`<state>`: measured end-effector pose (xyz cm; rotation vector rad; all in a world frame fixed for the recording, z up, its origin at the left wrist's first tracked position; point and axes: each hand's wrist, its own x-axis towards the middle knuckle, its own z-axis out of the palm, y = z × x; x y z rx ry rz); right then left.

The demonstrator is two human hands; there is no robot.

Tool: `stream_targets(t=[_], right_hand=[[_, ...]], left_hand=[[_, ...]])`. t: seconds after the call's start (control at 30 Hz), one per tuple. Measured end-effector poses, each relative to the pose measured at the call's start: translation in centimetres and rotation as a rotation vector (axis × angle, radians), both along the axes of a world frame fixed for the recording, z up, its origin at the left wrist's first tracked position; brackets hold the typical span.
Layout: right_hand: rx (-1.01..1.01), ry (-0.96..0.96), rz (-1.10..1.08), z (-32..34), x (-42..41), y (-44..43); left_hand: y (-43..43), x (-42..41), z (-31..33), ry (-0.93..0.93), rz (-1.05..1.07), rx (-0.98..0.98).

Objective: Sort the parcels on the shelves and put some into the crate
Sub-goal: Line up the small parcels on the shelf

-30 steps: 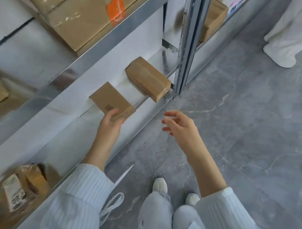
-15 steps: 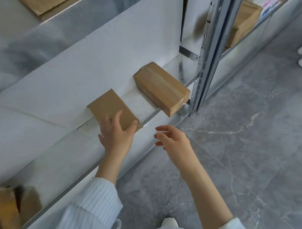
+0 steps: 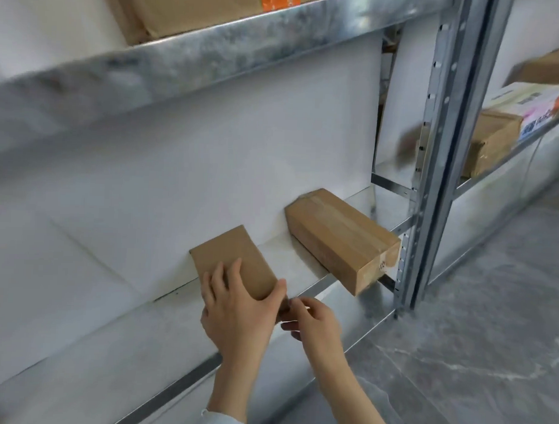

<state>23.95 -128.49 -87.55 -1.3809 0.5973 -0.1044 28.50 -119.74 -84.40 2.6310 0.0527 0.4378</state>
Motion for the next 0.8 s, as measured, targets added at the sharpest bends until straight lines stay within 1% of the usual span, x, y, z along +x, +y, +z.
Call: stream_targets(t=[0.13, 0.23, 0.33, 0.43, 0.47, 0.5, 0.57, 0.6, 0.63, 0.67, 0.73, 0.8], right_hand=[[-0.015, -0.054, 0.007, -1.4, 0.0, 0.3], [-0.004, 0.027, 0.093, -0.9, -1.0, 0.3], [0.01, 0.085, 0.204, 0.4, -2.4, 1.1], [0.003, -0.009, 0.188, 1.1, -2.1, 1.7], [-0.008, -0.062, 0.168, 1.4, -2.0, 2.0], [-0.032, -0.122, 0.147, 1.8, -1.9, 2.3], [-0.106, -0.263, 0.11, 2.8, -1.9, 3.0], [-0.153, -0.328, 0.105, 3.2, -1.9, 3.4], [-0.219, -0.376, 0.108, 3.3, -1.9, 3.8], [-0.31, -0.402, 0.108, 3.3, -1.8, 4.3], [-0.504, -0.393, 0.095, 3.2, -1.6, 5.1], [-0.582, -0.388, 0.088, 2.9, -1.5, 5.5]], left_hand=[[0.1, -0.9, -0.6, -0.071, -0.021, -0.053], [0.4, -3.0, -0.4, -0.124, -0.069, -0.08], [1.6, -4.3, 0.8, -0.069, -0.125, -0.151], [3.7, -3.5, 1.3, -0.004, -0.175, -0.292], [4.4, -3.3, 1.5, 0.014, -0.207, -0.389], [5.1, -3.2, 1.6, 0.036, -0.241, -0.528], [5.6, -3.4, 1.9, 0.083, -0.302, -0.837], [5.7, -3.4, 1.9, 0.122, -0.298, -0.964], [5.8, -3.4, 1.8, 0.143, -0.271, -1.025], [5.8, -3.5, 1.6, 0.163, -0.243, -1.042], [5.9, -3.6, 1.5, 0.189, -0.172, -1.027], [6.3, -3.7, 1.4, 0.195, -0.108, -1.013]])
